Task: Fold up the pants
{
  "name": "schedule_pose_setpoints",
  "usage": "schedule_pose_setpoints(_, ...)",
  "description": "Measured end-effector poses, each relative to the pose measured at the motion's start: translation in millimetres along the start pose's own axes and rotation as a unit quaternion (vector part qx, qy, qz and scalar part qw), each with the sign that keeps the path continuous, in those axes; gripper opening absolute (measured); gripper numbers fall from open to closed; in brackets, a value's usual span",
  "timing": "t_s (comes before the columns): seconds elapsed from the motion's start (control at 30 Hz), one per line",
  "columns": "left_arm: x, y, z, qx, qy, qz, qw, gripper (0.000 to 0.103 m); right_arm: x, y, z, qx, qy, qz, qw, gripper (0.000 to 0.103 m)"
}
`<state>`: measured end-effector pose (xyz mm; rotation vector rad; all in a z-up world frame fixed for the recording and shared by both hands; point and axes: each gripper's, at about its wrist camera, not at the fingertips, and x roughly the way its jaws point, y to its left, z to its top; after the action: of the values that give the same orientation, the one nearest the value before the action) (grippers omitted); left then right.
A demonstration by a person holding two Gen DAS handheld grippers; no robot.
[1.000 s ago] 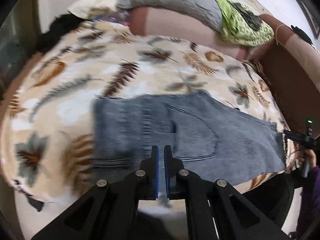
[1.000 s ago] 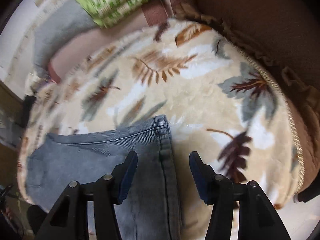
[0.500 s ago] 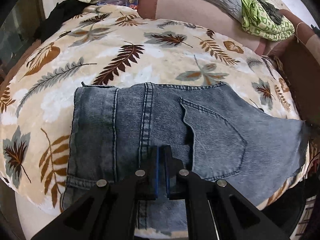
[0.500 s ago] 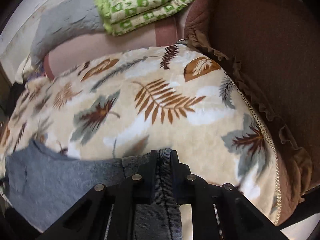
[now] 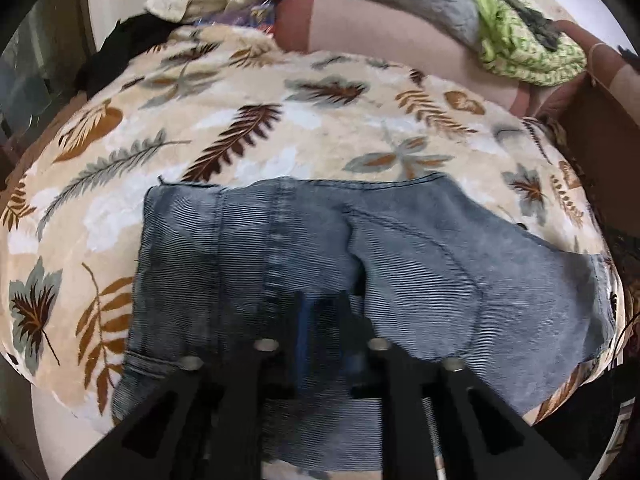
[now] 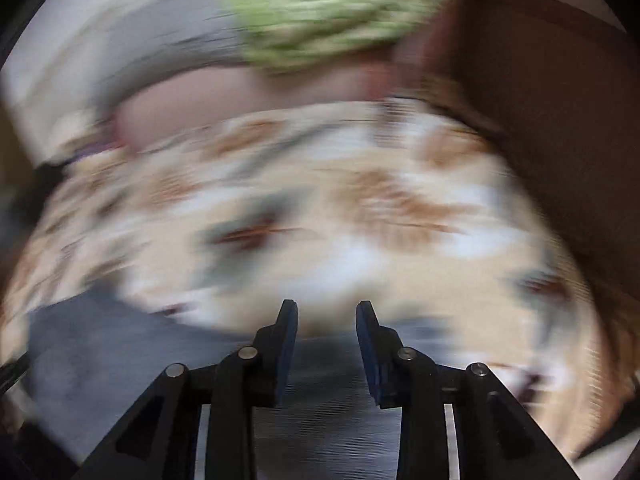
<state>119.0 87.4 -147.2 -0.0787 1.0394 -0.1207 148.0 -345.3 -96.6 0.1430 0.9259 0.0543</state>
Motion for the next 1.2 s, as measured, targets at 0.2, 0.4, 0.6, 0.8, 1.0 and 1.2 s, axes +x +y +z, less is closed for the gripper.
schedule_pose_setpoints(0.2,1.9,-9.8,-10.4,0.017,0.008,0.026,0.9995,0.053,67.8,132.9,-8.4,-0.078,0.056,0.131,0.987,0.033)
schedule_pose_setpoints(0.4,21.0,11.4,-16.4,-0.028,0.033,0.052,0.9977,0.084,134.0,191.7,-17.8,-0.096,0.107,0.115,0.983,0.024)
schedule_pose_setpoints(0.6,40.7,-7.7,-22.2,0.001,0.042,0.081,0.9958,0.103,150.9,185.8,-2.4,-0.063,0.117,0.096,0.986,0.014)
schedule_pose_setpoints(0.8,37.2,-6.8,-28.0,0.0,0.023,0.082,0.9963,0.103,121.3,170.3,-7.6,-0.028,0.08,0.103,0.991,0.014)
schedule_pose_setpoints(1.0,23.0,-19.7,-30.7,0.003,0.035,0.088,0.9955,0.103,60.2,121.3,-60.3,-0.005,0.054,0.069,0.996,0.018)
schedule_pose_setpoints(1.2,2.0,-68.9,-43.1,0.049,0.009,0.07,0.9963,0.103,13.1,56.4,-116.8,0.021,0.033,-0.014,0.999,0.018)
